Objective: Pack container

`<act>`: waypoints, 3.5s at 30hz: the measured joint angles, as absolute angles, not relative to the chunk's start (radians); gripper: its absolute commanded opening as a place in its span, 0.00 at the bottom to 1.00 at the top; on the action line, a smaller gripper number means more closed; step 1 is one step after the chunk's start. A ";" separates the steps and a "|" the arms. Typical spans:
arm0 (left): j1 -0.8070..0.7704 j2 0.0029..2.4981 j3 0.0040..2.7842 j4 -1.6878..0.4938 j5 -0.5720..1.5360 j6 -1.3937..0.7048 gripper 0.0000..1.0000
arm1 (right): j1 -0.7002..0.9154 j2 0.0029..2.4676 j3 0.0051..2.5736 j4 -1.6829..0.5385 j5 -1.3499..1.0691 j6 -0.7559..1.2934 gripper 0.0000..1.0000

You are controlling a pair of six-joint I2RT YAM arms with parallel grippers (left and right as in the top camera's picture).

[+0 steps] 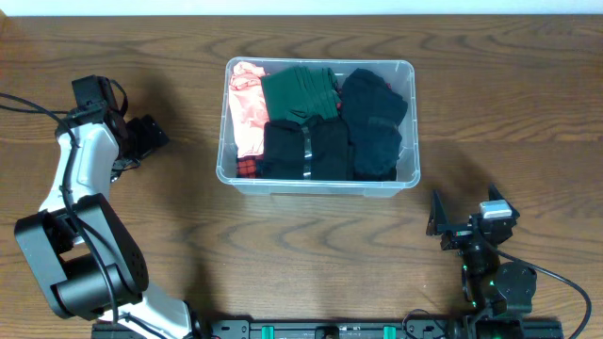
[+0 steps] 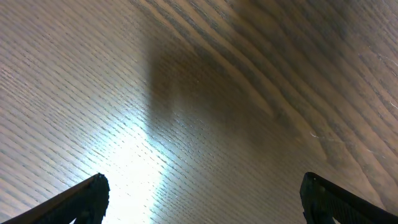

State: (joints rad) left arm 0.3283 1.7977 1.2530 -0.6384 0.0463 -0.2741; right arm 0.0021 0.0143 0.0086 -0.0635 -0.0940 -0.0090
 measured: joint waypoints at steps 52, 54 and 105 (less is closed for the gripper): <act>0.175 1.048 0.969 -0.284 0.071 -0.144 0.98 | 0.002 0.013 0.009 -0.064 -0.089 -0.009 0.99; 0.167 0.980 0.892 -0.241 0.073 -0.125 0.98 | 0.002 0.013 0.009 -0.064 -0.089 -0.009 0.99; 0.037 0.010 0.017 0.044 0.083 -0.096 0.98 | 0.002 0.012 0.009 -0.064 -0.088 -0.009 0.99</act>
State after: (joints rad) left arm 0.0372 0.0101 0.0174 0.0437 0.0834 -0.0959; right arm 0.0021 0.0120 0.0086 -0.0639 -0.0883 -0.0090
